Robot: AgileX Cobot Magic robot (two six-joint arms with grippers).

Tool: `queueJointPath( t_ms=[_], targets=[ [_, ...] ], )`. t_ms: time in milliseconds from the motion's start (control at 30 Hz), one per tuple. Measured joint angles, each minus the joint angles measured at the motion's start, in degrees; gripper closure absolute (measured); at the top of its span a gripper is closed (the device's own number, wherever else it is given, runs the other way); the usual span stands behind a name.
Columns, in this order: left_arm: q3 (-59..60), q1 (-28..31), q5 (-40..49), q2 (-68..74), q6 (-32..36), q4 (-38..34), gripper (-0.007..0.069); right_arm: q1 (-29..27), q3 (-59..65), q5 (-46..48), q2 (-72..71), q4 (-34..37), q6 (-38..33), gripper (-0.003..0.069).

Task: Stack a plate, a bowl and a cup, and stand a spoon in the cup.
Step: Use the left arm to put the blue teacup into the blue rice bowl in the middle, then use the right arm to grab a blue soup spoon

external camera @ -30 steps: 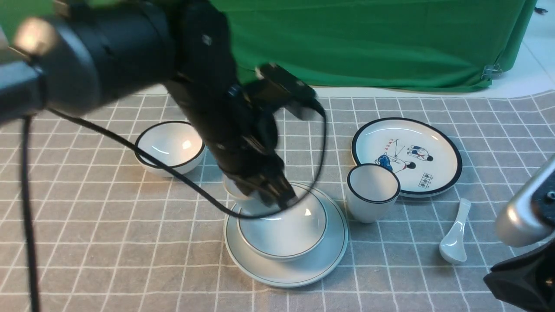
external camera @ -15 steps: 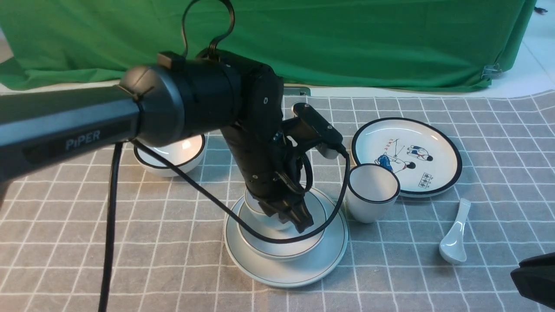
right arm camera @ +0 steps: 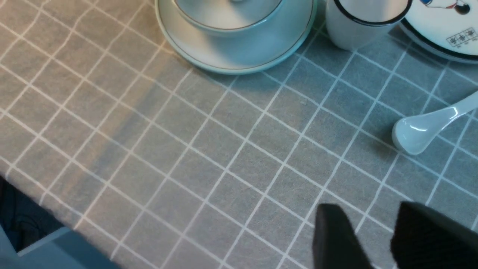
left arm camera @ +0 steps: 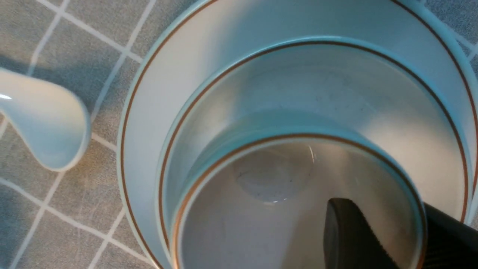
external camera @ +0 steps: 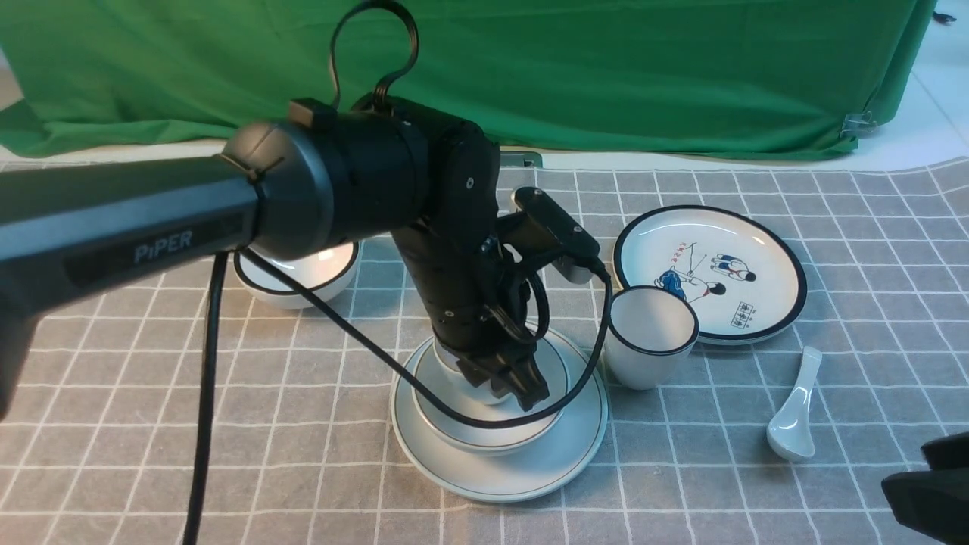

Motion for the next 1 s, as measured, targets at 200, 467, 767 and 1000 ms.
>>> queueJointPath(
  t_ms=[200,467,767,1000],
  targets=[
    [0.0,0.0,-1.32,-2.79,-0.39,-1.42,0.0265,0.0,0.0,0.0,1.05,-9.63,8.35,0.0225],
    [0.0,0.0,-1.92,-12.46,-1.33,-6.34,0.0211,-4.74,0.0,1.56,7.57,-16.39,13.52,0.0251],
    [8.87,0.0,-7.55,-37.55,-4.13,-7.68,0.0604,-33.31,0.0,-12.62,25.09,9.62,-6.45,0.0249],
    [30.29,0.0,-18.93,-59.23,-4.43,-8.63,0.0624,-42.67,-3.18,-17.18,42.52,15.93,-10.35,0.0197]
  ],
)
